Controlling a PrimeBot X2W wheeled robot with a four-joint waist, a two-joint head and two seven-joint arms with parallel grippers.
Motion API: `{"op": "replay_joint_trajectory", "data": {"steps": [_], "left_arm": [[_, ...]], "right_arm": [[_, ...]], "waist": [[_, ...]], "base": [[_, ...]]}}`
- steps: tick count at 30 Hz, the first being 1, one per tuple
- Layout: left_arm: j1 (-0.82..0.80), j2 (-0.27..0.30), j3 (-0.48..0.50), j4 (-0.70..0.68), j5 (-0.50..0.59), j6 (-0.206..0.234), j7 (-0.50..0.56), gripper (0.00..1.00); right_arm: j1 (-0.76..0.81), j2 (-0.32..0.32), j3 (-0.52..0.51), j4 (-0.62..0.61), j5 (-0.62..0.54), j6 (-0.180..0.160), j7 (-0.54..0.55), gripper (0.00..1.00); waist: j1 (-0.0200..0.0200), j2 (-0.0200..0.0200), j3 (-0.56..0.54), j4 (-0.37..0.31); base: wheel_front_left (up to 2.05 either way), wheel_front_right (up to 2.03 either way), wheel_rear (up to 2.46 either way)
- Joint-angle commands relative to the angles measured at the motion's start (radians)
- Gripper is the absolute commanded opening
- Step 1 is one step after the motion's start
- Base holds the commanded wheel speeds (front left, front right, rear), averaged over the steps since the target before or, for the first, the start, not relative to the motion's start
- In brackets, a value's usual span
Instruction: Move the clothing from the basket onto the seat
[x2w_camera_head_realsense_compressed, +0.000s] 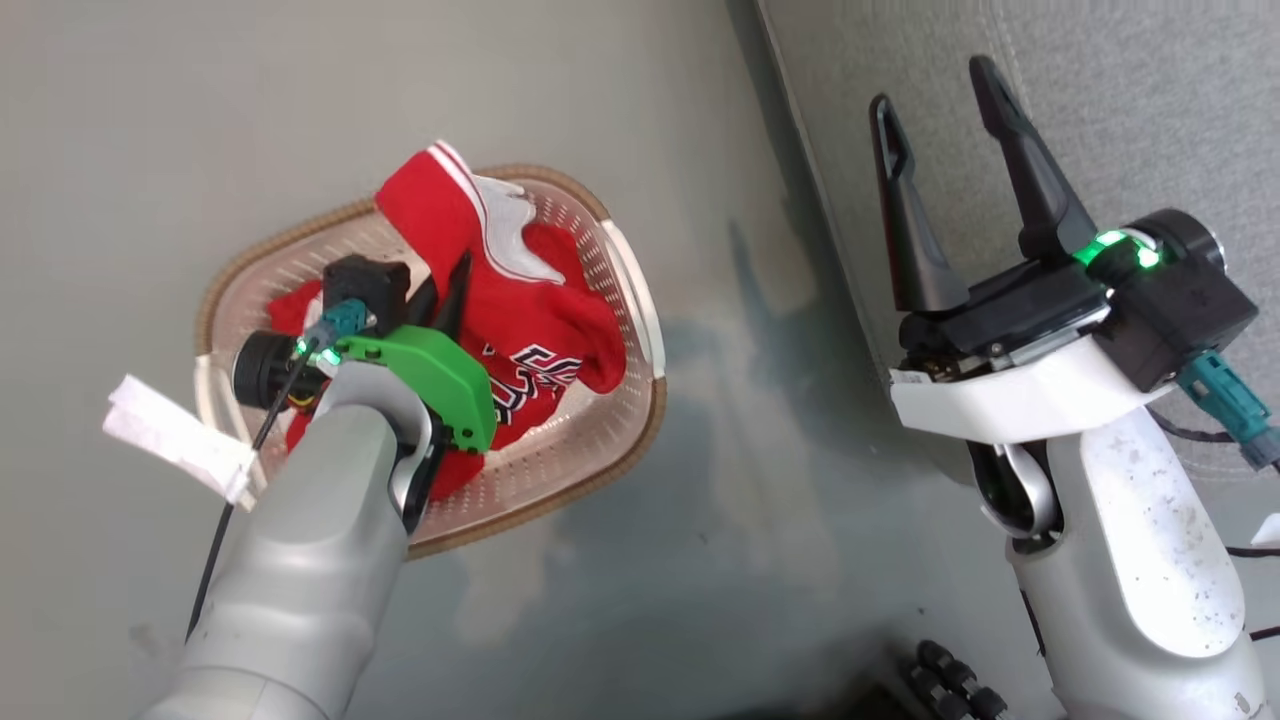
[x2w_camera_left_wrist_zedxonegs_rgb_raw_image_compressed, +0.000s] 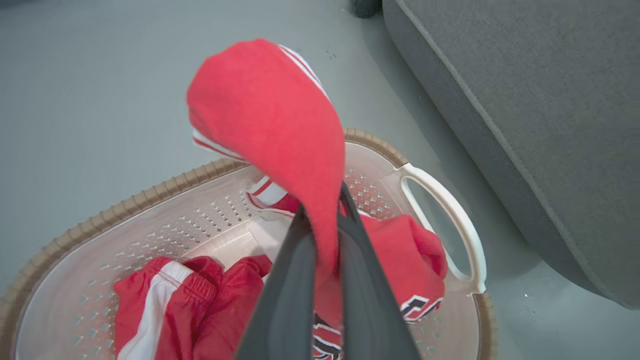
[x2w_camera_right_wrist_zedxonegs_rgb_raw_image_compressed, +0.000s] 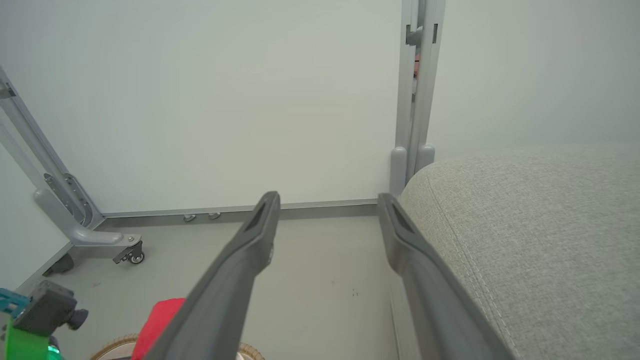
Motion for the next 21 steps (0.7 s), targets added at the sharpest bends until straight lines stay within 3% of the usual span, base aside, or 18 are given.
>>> {"op": "replay_joint_trajectory", "data": {"steps": [1,21], "left_arm": [[0.031,0.005,0.0,-0.023,0.004,-0.002,-0.003,0.0],[0.26,0.03,0.114,-0.461,0.089,-0.002,-0.002,0.0]], "right_arm": [[0.025,-0.004,-0.003,0.01,-0.007,0.0,-0.002,1.0],[0.188,-0.004,-0.014,0.096,0.01,0.0,-0.002,1.0]], "waist": [[0.0,0.0,-0.104,0.058],[0.0,0.0,-0.41,0.108]], "base": [[0.0,0.0,0.0],[0.0,0.0,0.0]]}}
